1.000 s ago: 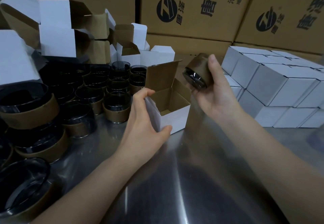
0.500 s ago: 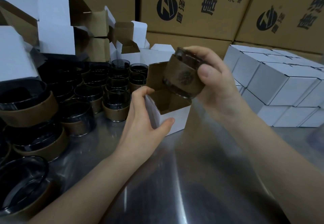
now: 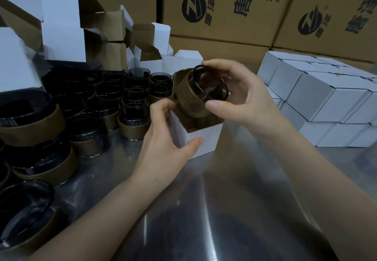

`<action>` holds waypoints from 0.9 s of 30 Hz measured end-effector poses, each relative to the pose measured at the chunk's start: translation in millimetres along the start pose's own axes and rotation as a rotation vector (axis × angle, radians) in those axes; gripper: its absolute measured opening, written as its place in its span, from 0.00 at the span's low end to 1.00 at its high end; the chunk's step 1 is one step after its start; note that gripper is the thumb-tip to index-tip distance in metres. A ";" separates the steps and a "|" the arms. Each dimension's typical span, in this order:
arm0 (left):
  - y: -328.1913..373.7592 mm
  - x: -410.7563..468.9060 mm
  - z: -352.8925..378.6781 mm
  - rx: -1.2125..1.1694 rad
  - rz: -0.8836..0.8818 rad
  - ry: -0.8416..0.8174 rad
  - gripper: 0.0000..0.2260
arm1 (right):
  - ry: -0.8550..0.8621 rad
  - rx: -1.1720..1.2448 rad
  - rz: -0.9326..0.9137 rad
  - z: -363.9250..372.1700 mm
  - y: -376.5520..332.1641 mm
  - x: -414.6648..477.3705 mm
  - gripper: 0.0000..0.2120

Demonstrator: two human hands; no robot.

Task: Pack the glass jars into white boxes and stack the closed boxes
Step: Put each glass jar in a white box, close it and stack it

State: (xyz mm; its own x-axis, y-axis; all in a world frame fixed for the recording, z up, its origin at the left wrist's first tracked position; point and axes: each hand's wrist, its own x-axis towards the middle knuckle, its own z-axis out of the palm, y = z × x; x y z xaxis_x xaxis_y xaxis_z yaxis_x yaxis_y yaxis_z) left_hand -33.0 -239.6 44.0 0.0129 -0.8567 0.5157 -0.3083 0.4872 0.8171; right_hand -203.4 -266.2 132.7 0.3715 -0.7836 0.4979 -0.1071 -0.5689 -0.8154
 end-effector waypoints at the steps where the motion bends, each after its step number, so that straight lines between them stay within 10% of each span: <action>1: 0.0 0.1 -0.1 -0.003 0.005 0.000 0.31 | -0.006 -0.006 0.011 -1.5 -0.2 0.0 0.26; 27: 0.0 -1.4 1.1 0.036 0.028 -0.044 0.32 | -0.136 -0.658 0.202 -3.8 -5.5 5.0 0.27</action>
State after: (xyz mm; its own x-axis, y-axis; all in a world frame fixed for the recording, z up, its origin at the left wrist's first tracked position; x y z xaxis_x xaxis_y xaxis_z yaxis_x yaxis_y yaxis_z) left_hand -34.1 -238.6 43.0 -0.0376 -0.8496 0.5260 -0.3424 0.5055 0.7920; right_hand -204.5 -268.0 140.8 0.3930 -0.8760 0.2797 -0.7062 -0.4823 -0.5183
